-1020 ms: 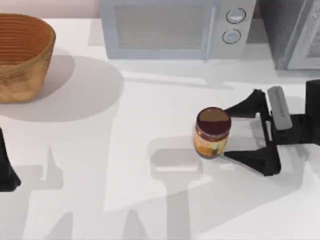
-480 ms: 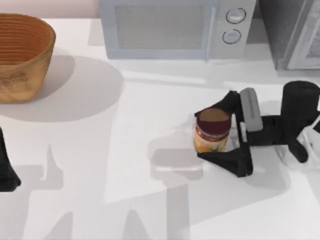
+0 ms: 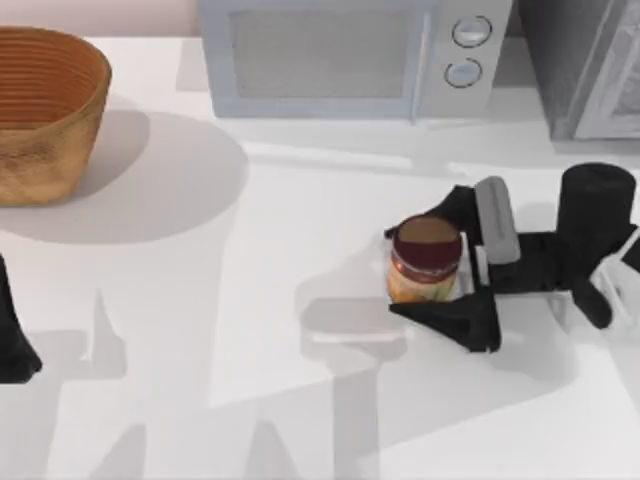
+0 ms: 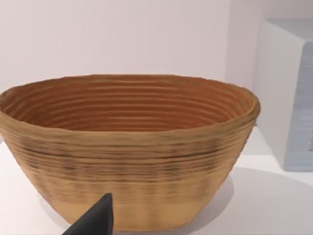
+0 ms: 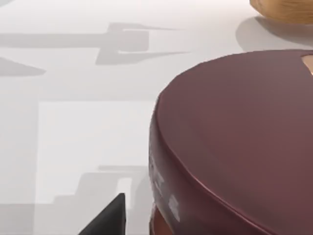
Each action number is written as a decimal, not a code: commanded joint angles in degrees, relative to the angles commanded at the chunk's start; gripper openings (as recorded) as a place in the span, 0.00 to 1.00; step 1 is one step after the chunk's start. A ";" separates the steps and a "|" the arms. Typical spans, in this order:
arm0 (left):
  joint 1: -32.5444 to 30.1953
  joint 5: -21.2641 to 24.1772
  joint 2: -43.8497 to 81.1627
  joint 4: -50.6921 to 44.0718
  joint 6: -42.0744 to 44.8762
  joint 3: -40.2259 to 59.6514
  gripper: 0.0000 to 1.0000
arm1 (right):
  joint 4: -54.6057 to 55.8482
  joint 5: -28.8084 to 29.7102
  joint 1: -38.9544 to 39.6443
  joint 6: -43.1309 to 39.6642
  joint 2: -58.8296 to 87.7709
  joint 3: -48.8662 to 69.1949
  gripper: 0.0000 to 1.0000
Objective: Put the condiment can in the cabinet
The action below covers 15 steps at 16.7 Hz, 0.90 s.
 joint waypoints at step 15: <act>0.00 0.00 0.00 0.00 0.00 0.00 1.00 | 0.00 0.00 0.00 0.00 0.00 0.00 0.00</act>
